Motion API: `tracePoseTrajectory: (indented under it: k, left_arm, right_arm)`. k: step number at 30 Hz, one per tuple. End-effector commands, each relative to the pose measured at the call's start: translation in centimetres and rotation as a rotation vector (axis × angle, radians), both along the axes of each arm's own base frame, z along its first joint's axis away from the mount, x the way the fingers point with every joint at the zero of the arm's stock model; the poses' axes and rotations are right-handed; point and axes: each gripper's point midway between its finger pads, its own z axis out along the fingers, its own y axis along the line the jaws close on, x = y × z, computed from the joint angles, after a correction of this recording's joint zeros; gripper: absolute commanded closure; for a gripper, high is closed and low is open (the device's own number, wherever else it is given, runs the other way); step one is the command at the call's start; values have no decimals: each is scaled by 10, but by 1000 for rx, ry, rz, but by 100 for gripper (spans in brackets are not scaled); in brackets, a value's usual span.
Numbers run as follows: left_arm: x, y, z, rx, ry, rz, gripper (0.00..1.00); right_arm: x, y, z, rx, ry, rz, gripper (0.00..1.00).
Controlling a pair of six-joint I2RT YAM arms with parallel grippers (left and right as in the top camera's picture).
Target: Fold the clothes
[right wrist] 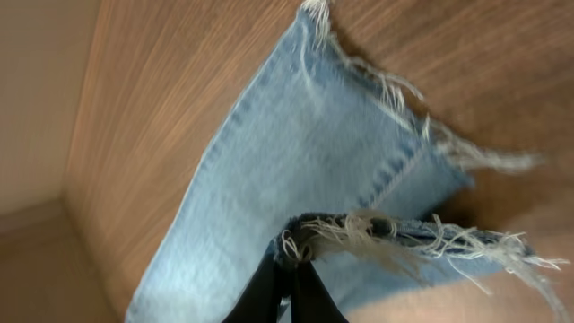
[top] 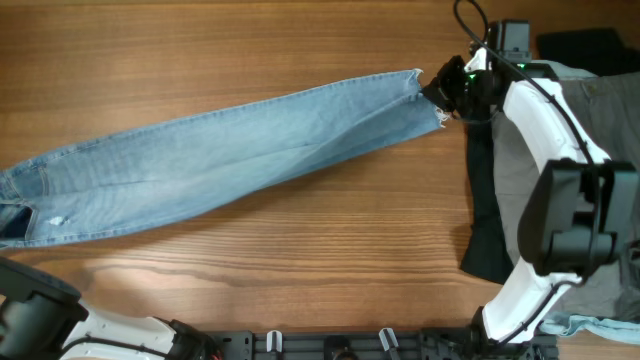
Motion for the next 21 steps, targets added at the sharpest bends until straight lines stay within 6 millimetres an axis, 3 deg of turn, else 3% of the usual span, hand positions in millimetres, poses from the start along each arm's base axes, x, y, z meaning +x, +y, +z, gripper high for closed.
tracePoseTrajectory:
  k: [1, 6, 13, 14, 16, 17, 18, 19, 21]
  left_arm:
    - [18, -1, 1, 14, -29, -20, 95]
    - [36, -1, 6, 45, -65, -24, 96]
    - [43, 4, 7, 78, -71, -28, 93]
    - [42, 5, 5, 76, -65, -27, 90]
    - [44, 6, 1, 75, -65, -27, 73]
    - [46, 9, 0, 84, -69, -32, 54]
    - [47, 11, 0, 93, -71, -38, 50]
    - [47, 14, 1, 104, -72, -35, 54]
    - [45, 18, 3, 125, -59, -24, 75]
  right_arm:
    - [16, 7, -23, 3, 2, -26, 96]
    - [39, 29, -40, 9, -84, 9, 96]
    - [40, 29, -50, -9, -57, -29, 96]
    - [41, 28, -51, -14, -57, -33, 96]
    - [41, 27, -51, -18, -58, -36, 96]
    - [41, 27, -51, -18, -59, -36, 96]
    - [41, 27, -51, -21, -60, -37, 96]
    - [42, 24, -52, -34, -61, -46, 96]
    - [45, 15, -54, -71, -63, -74, 96]
